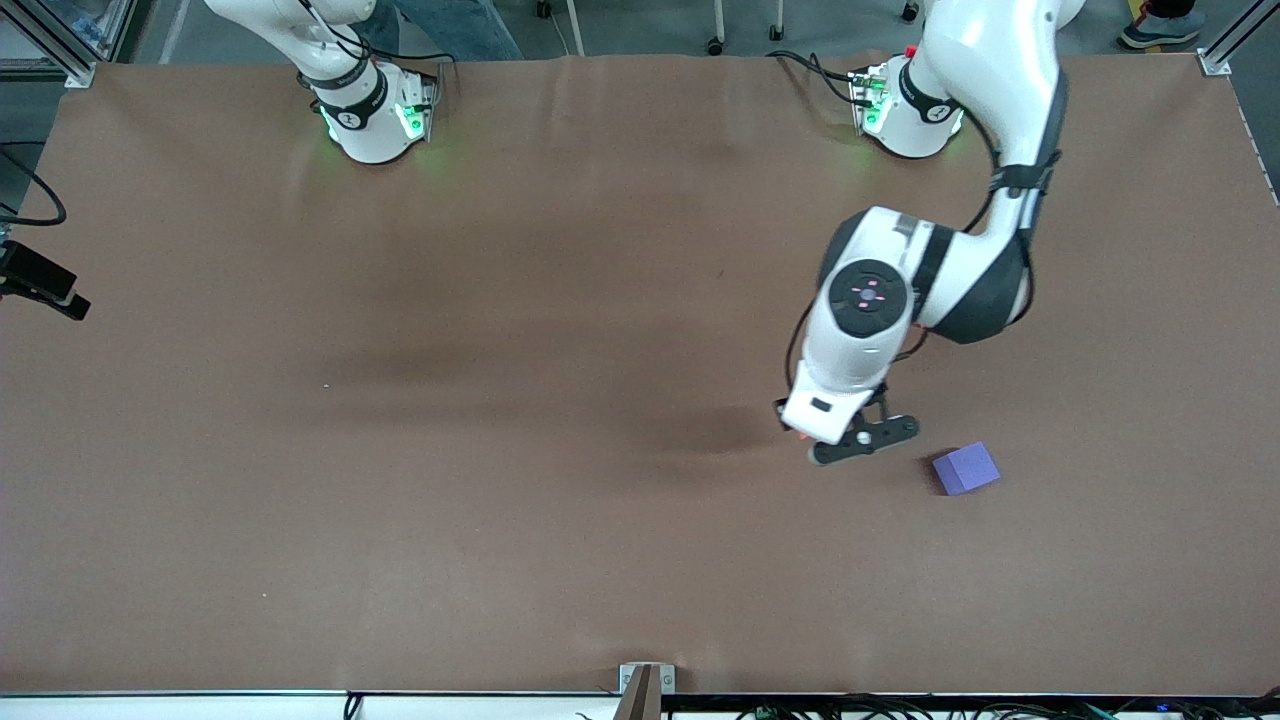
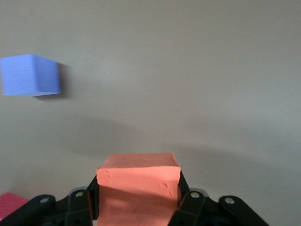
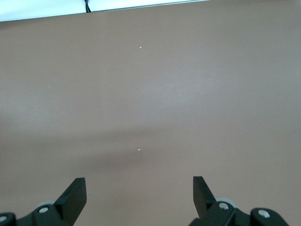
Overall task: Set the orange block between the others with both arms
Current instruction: 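Carry the orange cube toward the gap between pink and purple cubes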
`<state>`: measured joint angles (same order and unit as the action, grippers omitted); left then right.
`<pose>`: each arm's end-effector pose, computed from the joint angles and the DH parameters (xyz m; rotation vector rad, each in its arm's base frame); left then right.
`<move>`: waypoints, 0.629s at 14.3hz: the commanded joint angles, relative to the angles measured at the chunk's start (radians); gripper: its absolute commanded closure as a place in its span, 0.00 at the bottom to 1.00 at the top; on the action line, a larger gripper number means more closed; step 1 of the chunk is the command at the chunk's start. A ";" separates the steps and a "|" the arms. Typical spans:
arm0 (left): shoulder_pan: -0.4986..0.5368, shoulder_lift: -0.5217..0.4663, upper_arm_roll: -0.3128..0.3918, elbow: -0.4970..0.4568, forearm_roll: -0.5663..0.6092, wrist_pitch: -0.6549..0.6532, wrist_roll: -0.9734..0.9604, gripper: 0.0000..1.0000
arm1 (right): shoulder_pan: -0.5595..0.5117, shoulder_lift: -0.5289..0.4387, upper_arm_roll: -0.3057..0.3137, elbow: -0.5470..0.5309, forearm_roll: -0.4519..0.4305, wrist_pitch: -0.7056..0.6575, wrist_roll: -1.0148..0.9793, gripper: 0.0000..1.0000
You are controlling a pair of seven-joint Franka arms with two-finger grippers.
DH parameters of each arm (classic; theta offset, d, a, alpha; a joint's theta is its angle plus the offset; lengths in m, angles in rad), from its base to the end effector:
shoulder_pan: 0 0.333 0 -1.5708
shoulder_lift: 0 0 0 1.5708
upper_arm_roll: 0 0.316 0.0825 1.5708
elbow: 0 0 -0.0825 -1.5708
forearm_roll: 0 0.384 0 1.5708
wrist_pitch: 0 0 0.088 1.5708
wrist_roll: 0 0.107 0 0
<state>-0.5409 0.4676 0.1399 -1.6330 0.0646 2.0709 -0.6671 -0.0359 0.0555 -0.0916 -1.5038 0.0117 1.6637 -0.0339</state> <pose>0.6174 -0.2701 0.3484 -3.0068 -0.3326 -0.0583 0.5772 -0.0712 0.6337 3.1320 -0.1468 0.1645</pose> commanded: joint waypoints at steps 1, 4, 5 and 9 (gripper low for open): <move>0.087 -0.128 -0.016 -0.177 -0.005 0.023 0.150 0.82 | 0.008 -0.081 -0.002 -0.140 -0.022 0.082 -0.011 0.00; 0.197 -0.168 -0.016 -0.275 -0.037 0.076 0.329 0.83 | 0.007 -0.085 -0.002 -0.139 -0.022 0.073 -0.009 0.00; 0.228 -0.178 -0.016 -0.301 -0.039 0.092 0.377 0.83 | 0.004 -0.083 -0.002 -0.139 -0.022 0.067 -0.008 0.00; 0.318 -0.176 -0.017 -0.387 -0.052 0.182 0.520 0.83 | 0.010 -0.072 -0.002 -0.101 -0.016 0.065 -0.008 0.00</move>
<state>-0.2509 0.3227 0.1356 -1.9415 0.0372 2.1850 -0.2096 -0.0336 0.0033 -0.0917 -1.5940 0.0004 1.7206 -0.0349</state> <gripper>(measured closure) 0.401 0.000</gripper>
